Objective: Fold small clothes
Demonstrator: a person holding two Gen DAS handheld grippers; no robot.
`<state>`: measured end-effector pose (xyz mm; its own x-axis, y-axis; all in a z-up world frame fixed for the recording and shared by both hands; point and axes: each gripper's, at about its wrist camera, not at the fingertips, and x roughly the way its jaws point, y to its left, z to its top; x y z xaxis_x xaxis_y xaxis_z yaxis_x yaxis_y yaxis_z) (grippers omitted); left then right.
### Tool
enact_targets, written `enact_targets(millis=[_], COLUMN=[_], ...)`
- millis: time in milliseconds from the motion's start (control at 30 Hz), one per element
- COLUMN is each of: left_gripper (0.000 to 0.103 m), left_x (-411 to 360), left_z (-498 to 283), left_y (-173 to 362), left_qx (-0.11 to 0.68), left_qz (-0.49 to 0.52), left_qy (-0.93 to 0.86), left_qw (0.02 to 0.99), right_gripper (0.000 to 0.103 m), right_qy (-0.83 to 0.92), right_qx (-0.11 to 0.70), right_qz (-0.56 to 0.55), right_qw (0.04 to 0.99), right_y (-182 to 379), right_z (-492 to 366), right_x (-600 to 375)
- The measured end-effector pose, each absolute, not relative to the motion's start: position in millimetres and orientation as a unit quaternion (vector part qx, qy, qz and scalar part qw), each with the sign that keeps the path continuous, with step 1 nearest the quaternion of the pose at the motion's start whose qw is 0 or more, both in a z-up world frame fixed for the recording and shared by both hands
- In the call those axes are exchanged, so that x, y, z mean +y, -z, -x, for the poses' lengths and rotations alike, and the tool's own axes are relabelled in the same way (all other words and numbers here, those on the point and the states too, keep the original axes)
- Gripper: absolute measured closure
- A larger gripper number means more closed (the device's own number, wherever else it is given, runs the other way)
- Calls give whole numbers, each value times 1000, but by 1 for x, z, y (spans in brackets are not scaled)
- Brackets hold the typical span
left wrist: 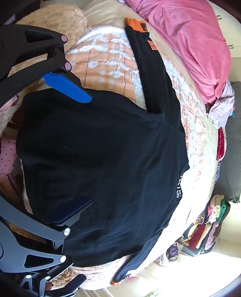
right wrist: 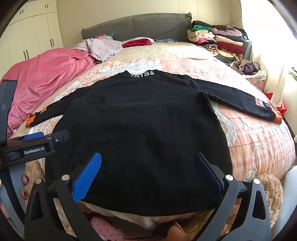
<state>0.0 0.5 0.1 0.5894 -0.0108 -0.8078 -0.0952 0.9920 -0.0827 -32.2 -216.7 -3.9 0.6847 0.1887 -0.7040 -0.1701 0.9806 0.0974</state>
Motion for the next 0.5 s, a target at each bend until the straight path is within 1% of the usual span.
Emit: enact_targets(millis=[500], left_gripper=[9], left_x=[-6], left_z=[3], left_y=[1], left_qx=[452], left_qz=[51], left_qy=[-21], left_qw=[890], right_gripper=[4], right_qy=[-96], right_qx=[380], right_qz=[-19], right_qw=[920], right_y=[3], right_z=[34], right_x=[-220])
